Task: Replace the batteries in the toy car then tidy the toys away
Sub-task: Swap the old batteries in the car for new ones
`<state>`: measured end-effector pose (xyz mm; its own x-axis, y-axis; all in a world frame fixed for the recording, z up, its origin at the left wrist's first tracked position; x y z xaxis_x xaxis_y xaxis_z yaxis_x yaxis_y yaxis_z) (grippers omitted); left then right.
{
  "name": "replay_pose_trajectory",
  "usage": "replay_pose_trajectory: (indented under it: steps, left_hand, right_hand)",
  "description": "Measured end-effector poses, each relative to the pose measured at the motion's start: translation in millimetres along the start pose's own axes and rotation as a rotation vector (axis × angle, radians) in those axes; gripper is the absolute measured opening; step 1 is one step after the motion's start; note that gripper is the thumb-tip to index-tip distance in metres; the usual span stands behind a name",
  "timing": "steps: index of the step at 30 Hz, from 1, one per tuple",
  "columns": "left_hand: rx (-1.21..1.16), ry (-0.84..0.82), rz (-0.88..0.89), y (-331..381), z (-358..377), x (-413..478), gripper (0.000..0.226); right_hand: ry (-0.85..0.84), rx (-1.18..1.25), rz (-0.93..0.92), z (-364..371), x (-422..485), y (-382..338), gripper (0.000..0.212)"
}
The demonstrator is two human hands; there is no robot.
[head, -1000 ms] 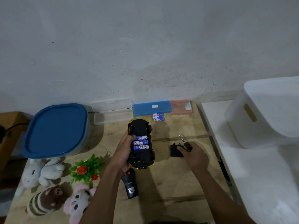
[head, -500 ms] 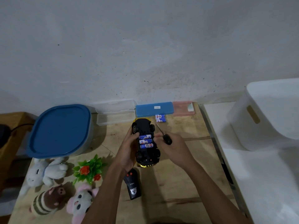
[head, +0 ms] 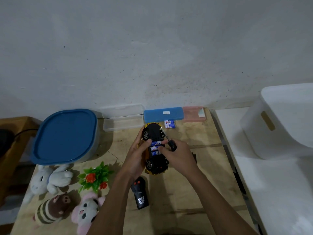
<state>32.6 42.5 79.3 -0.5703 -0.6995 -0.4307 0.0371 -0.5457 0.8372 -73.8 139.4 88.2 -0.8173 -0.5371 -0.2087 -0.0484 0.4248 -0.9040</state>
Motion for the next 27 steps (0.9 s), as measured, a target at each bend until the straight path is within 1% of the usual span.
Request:
replay_pose_trajectory:
  steps: [6,9,17,22,27]
  left_hand:
    - [0.016,-0.027,0.008,-0.2,3.0,-4.2,0.053]
    - [0.035,-0.038,0.012,-2.2,3.0,-5.8,0.056]
    - [0.028,-0.043,0.000,-4.7,3.2,-5.5,0.058]
    - [0.023,-0.033,-0.011,-6.7,2.5,-4.5,0.053]
    - [0.003,-0.019,-0.029,-6.8,1.8,-6.6,0.050]
  right_hand:
    - [-0.008,0.079,0.076,1.6,-3.4,3.7,0.011]
    - [-0.020,0.078,0.098,3.1,-3.9,4.8,0.012]
    - [-0.063,0.132,0.142,2.6,-3.5,4.9,0.007]
    - [-0.090,0.158,0.138,1.7,-3.6,5.2,0.015]
    - [-0.057,0.209,0.093,0.1,-3.1,7.0,0.023]
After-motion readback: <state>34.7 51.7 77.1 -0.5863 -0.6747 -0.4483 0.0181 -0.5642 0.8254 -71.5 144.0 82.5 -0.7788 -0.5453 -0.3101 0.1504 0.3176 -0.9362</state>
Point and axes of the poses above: each hand's wrist, its own x-axis towards the middle knuckle, its own z-axis out of the palm, y = z × x, the point moved 7 cm from there along x, towards the middle knuckle, and after that the axes turned 14 degrees about y, right-handed, at the moved point
